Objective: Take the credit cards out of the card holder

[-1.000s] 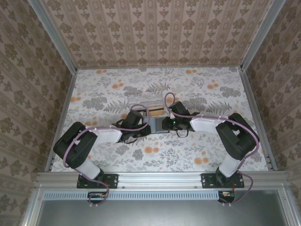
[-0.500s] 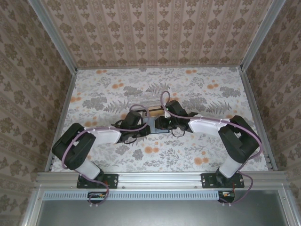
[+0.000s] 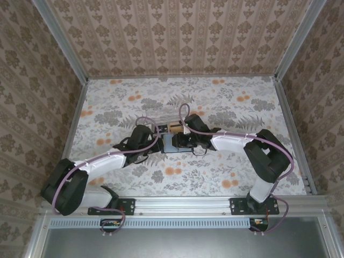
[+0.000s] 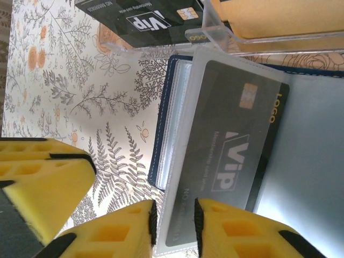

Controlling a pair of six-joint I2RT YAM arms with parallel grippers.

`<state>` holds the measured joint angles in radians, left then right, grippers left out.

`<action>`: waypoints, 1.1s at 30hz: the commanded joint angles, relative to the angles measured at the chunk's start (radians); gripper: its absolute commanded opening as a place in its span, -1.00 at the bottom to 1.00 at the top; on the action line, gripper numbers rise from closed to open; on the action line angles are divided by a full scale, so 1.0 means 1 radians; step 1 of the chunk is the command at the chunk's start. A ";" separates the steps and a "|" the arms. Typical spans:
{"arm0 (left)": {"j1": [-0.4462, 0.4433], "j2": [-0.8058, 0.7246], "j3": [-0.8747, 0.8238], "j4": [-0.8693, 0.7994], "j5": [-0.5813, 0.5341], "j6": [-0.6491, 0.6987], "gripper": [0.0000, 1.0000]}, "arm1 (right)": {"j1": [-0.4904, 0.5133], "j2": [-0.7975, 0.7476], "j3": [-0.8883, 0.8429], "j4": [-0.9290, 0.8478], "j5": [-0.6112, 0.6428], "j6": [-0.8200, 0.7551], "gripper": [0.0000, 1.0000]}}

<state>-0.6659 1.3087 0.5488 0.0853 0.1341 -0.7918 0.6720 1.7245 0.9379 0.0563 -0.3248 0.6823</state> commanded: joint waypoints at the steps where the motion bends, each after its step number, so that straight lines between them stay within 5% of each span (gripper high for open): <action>1: 0.004 0.033 0.008 -0.006 0.015 0.005 -0.72 | -0.001 -0.032 0.005 -0.014 0.005 -0.006 -0.32; 16: -0.015 0.149 0.085 0.055 0.079 0.035 -0.81 | -0.034 -0.043 -0.032 -0.048 0.095 0.005 -0.52; 33: -0.032 0.328 0.104 0.088 0.080 0.011 -1.00 | -0.071 0.097 -0.017 0.037 0.006 0.051 -0.54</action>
<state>-0.6888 1.6176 0.6647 0.1772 0.2203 -0.7673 0.6044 1.8011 0.9096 0.0681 -0.2893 0.7143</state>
